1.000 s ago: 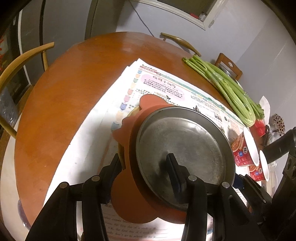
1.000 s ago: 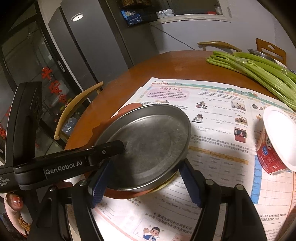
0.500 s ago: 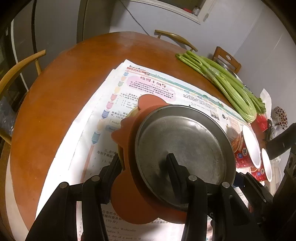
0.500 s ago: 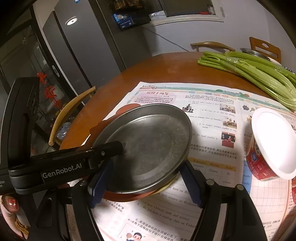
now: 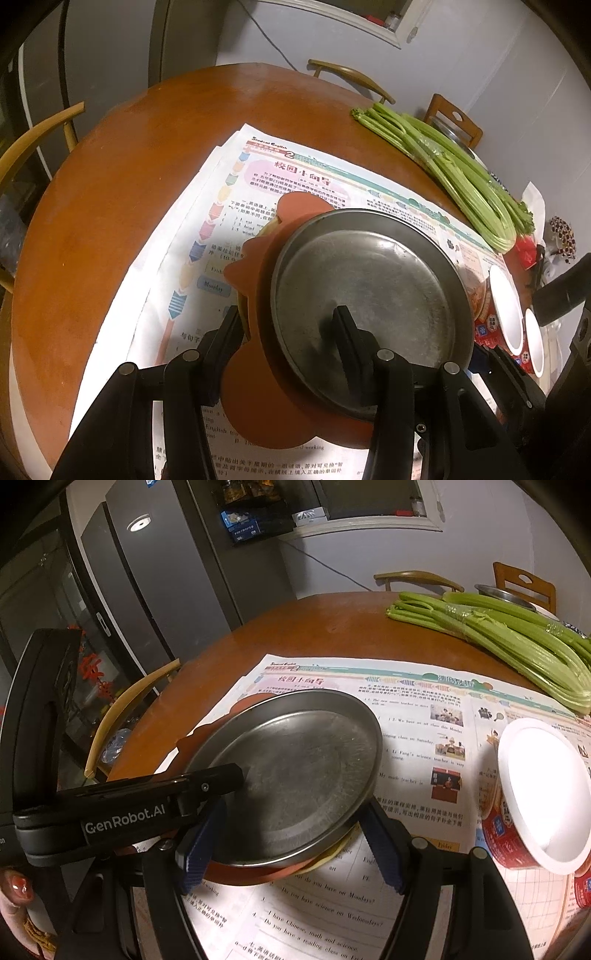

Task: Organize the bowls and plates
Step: 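Lower the grey pan onto the orange plate and open the left tool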

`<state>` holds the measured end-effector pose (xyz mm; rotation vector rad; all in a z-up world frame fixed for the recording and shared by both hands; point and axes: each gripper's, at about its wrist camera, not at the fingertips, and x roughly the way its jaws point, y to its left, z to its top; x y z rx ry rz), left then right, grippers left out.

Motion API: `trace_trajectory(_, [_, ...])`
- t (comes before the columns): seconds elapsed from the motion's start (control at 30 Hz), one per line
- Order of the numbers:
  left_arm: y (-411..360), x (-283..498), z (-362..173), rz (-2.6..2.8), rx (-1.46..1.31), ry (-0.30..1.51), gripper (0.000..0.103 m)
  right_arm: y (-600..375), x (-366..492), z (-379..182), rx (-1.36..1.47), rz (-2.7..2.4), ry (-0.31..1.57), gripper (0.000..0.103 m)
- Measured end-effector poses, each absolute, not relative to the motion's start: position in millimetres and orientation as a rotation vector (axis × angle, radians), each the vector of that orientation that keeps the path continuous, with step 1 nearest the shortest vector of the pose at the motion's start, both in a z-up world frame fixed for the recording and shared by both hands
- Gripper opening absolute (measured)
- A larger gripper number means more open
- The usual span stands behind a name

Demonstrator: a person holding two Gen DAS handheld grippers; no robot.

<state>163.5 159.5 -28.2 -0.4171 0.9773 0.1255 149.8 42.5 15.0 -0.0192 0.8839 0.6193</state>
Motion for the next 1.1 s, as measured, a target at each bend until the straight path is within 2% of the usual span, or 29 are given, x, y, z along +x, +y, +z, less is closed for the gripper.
trace_trajectory(0.67, [169.0, 144.9, -9.4, 0.175, -0.410, 0.892, 0.051, 36.3, 149.7, 17.8, 0.011, 0.615, 0.869, 0.074])
trace_trajectory(1.1, [171.2, 116.0, 8.0, 0.231, -0.407, 0.834, 0.051, 24.3, 145.9, 33.9, 0.013, 0.553, 0.777, 0.074])
